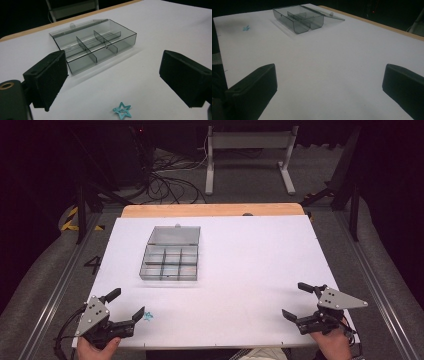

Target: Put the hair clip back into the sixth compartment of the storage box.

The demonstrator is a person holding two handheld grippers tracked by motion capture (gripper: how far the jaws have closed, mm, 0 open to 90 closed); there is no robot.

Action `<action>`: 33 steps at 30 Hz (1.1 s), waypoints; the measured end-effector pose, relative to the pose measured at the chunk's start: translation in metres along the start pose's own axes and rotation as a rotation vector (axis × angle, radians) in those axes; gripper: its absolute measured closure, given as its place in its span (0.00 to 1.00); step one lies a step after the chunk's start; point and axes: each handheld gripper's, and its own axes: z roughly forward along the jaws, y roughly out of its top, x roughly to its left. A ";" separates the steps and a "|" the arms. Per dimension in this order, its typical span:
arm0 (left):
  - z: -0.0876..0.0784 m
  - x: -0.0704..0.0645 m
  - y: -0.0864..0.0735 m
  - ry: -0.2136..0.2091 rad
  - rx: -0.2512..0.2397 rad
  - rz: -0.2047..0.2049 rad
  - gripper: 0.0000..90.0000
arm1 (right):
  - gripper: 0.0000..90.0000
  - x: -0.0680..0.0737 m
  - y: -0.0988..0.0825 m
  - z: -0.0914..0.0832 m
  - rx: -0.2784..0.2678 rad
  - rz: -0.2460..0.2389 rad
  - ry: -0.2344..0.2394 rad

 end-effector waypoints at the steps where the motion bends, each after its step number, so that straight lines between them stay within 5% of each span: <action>1: 0.000 0.001 0.000 -0.001 0.003 0.003 0.10 | 0.01 0.000 0.000 0.000 0.003 -0.002 -0.001; 20: 0.015 0.004 -0.003 -0.037 0.145 -0.011 0.14 | 0.01 0.001 0.000 0.002 0.006 -0.006 0.013; 33: 0.023 0.009 -0.006 -0.073 0.222 -0.059 0.21 | 0.01 0.001 0.000 0.002 0.012 -0.010 0.020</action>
